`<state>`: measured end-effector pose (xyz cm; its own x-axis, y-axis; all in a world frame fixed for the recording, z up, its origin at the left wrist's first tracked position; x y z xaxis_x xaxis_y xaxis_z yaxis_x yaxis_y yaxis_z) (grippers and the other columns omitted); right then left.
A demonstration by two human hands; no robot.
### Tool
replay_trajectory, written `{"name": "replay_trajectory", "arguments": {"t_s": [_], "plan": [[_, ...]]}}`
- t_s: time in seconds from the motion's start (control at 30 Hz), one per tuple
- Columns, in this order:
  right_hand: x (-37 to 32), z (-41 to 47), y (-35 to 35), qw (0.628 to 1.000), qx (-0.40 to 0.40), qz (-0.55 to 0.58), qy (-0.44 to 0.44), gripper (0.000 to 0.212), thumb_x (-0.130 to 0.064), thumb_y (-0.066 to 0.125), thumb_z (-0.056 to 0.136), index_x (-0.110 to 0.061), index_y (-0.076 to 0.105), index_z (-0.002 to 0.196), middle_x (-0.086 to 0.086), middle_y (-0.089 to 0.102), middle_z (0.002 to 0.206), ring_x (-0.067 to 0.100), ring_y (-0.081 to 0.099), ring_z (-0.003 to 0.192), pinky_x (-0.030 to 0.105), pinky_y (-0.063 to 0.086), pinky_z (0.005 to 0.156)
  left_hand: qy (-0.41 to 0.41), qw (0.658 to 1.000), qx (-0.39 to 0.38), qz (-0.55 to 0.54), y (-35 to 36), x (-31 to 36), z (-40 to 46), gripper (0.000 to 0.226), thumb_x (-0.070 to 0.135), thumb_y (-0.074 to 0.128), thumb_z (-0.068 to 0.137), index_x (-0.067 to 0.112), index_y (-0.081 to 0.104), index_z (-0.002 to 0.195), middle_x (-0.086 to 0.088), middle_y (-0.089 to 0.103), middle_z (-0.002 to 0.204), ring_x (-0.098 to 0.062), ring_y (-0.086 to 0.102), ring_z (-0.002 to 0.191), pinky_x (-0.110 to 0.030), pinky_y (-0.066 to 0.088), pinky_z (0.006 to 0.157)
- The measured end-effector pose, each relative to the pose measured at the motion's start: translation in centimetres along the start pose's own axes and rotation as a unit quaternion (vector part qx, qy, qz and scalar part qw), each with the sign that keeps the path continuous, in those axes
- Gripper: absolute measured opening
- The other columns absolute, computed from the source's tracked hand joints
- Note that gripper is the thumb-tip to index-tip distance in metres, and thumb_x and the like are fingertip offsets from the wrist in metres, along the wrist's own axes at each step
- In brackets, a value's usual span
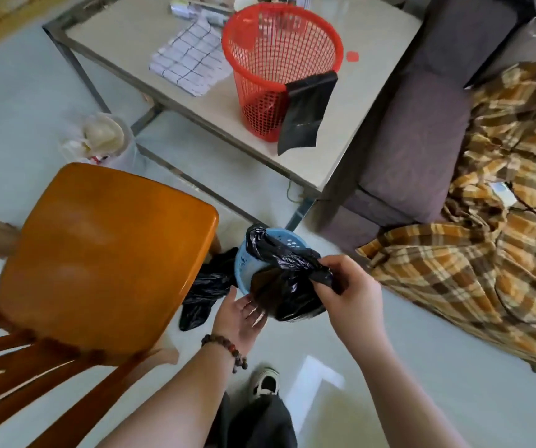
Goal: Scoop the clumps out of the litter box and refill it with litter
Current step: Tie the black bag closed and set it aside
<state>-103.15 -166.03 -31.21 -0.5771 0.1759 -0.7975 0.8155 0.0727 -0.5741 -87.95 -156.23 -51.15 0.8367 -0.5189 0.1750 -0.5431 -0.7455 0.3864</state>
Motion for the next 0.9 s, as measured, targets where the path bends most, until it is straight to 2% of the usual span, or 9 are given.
{"name": "replay_trajectory", "arguments": {"t_s": [0.1,0.17,0.23,0.37,0.53,0.67,0.73,0.8,0.9], "plan": [[6.2,4.8,5.9,0.999,-0.033,0.007,0.021,0.034,0.001,0.068,0.073,-0.026,0.063,0.092,-0.016,0.06,0.073,0.0,0.056,0.065,0.01,0.041,0.061,0.013,0.999,0.03,-0.004,-1.3,0.7,6.6,0.052,0.049,0.032,0.099,0.005,0.058,0.109,-0.013,0.059,0.121,-0.025,0.05,0.12,-0.04,0.03,0.112],[11.1,7.5,10.3,0.997,-0.059,0.008,0.049,0.032,0.0,0.067,0.075,-0.025,0.064,0.095,-0.011,0.064,0.08,0.009,0.061,0.077,0.019,0.049,0.07,0.012,0.999,0.035,-0.004,-2.9,0.7,10.3,0.056,0.049,0.031,0.099,0.002,0.056,0.118,-0.013,0.059,0.121,-0.025,0.049,0.122,-0.039,0.028,0.112],[15.4,9.6,14.0,0.995,-0.075,-0.008,0.071,0.029,-0.002,0.067,0.077,-0.02,0.066,0.1,-0.008,0.065,0.087,0.014,0.063,0.085,0.023,0.05,0.076,0.01,1.0,0.029,0.005,-4.4,0.9,12.5,0.059,0.05,0.032,0.099,0.001,0.054,0.124,-0.014,0.058,0.126,-0.025,0.049,0.124,-0.04,0.027,0.114],[22.7,13.1,20.4,0.985,-0.116,-0.066,0.104,0.03,-0.008,0.065,0.083,-0.015,0.064,0.111,0.002,0.068,0.101,0.017,0.06,0.091,0.023,0.045,0.079,0.028,0.998,0.039,0.037,-7.2,1.5,15.6,0.056,0.051,0.033,0.099,0.005,0.057,0.118,-0.012,0.062,0.122,-0.023,0.054,0.118,-0.042,0.032,0.111],[28.3,15.3,24.3,0.972,-0.14,-0.108,0.157,0.031,-0.011,0.061,0.087,-0.015,0.061,0.118,0.007,0.068,0.11,0.025,0.061,0.098,0.031,0.048,0.085,0.048,0.992,0.043,0.113,-8.0,2.3,17.5,0.052,0.051,0.028,0.099,0.011,0.059,0.112,-0.009,0.062,0.122,-0.02,0.056,0.115,-0.038,0.038,0.102],[29.5,14.8,24.1,0.963,-0.154,-0.08,0.204,0.032,-0.011,0.055,0.091,-0.013,0.06,0.123,0.005,0.064,0.12,0.022,0.058,0.11,0.023,0.04,0.089,0.06,0.988,0.017,0.14,-5.9,3.0,17.0,0.054,0.051,0.028,0.099,0.01,0.057,0.12,-0.009,0.062,0.123,-0.02,0.057,0.116,-0.037,0.041,0.1],[28.2,14.2,22.7,0.965,-0.153,-0.089,0.193,0.031,-0.017,0.051,0.094,-0.013,0.058,0.124,0.005,0.064,0.12,0.022,0.057,0.106,0.024,0.04,0.086,0.086,0.979,0.017,0.183,-4.6,3.7,15.8,0.054,0.049,0.029,0.1,0.009,0.056,0.123,-0.007,0.063,0.123,-0.018,0.058,0.116,-0.035,0.042,0.101],[25.9,13.5,20.6,0.97,-0.143,-0.104,0.165,0.031,-0.02,0.047,0.096,-0.013,0.058,0.124,0.007,0.065,0.118,0.023,0.058,0.102,0.023,0.038,0.082,0.118,0.962,0.025,0.246,-3.2,4.6,13.7,0.051,0.046,0.03,0.1,0.01,0.055,0.126,-0.005,0.063,0.123,-0.015,0.059,0.114,-0.033,0.043,0.1],[21.4,11.4,16.6,0.976,-0.125,-0.111,0.137,0.033,-0.024,0.045,0.097,-0.013,0.057,0.126,0.007,0.063,0.121,0.025,0.057,0.108,0.024,0.038,0.083,0.16,0.922,0.032,0.352,-0.5,5.8,9.2,0.047,0.046,0.034,0.099,0.015,0.056,0.127,-0.002,0.061,0.126,-0.011,0.056,0.116,-0.032,0.04,0.103]]}}
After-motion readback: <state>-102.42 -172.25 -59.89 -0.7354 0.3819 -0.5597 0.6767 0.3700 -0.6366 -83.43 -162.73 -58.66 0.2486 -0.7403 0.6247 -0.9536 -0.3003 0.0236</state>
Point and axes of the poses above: each hand's wrist, its own z-axis towards the middle knuckle, its own y-axis out of the palm, x = y × z, the point moved 10 cm from there along z, towards the middle knuckle
